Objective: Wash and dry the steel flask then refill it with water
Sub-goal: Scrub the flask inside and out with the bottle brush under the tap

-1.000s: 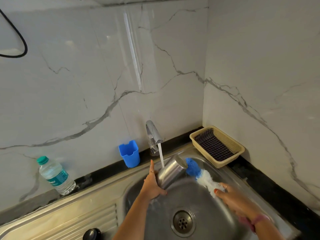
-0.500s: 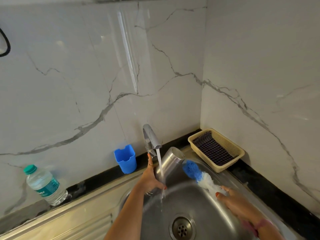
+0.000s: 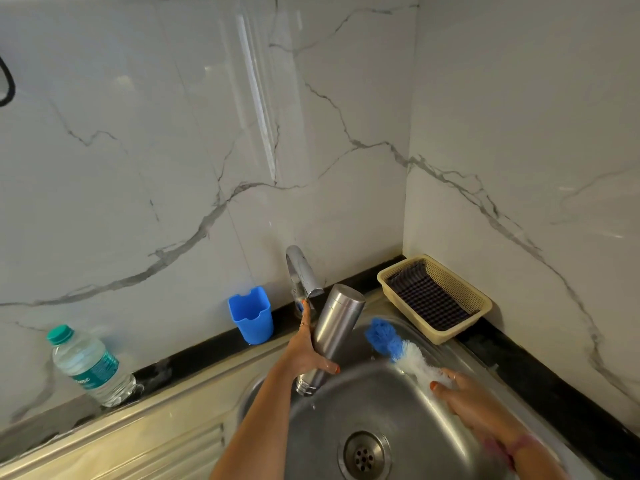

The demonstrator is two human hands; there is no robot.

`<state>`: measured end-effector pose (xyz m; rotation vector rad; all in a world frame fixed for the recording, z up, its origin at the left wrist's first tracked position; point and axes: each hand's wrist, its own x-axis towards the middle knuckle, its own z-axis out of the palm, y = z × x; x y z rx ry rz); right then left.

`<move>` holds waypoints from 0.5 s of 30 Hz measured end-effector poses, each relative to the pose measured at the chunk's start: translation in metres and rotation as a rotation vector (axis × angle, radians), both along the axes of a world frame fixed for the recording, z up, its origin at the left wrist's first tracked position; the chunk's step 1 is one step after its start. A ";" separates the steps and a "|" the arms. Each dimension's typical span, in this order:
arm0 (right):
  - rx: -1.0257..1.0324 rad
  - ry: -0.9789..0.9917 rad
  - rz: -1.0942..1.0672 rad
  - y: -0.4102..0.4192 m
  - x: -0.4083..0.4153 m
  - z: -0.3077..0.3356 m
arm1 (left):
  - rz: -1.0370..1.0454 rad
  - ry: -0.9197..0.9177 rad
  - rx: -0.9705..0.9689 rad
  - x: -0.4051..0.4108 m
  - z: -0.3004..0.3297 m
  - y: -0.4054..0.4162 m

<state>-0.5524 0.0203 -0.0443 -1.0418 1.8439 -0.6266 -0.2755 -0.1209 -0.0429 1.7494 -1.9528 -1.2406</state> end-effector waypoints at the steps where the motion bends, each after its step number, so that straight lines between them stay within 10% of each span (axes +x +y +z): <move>1: -0.005 0.000 0.005 0.000 -0.001 0.000 | 0.001 -0.001 -0.012 0.000 0.000 0.001; 15: -0.093 0.124 0.204 0.014 -0.002 0.028 | 0.217 0.077 -0.141 -0.019 -0.010 0.069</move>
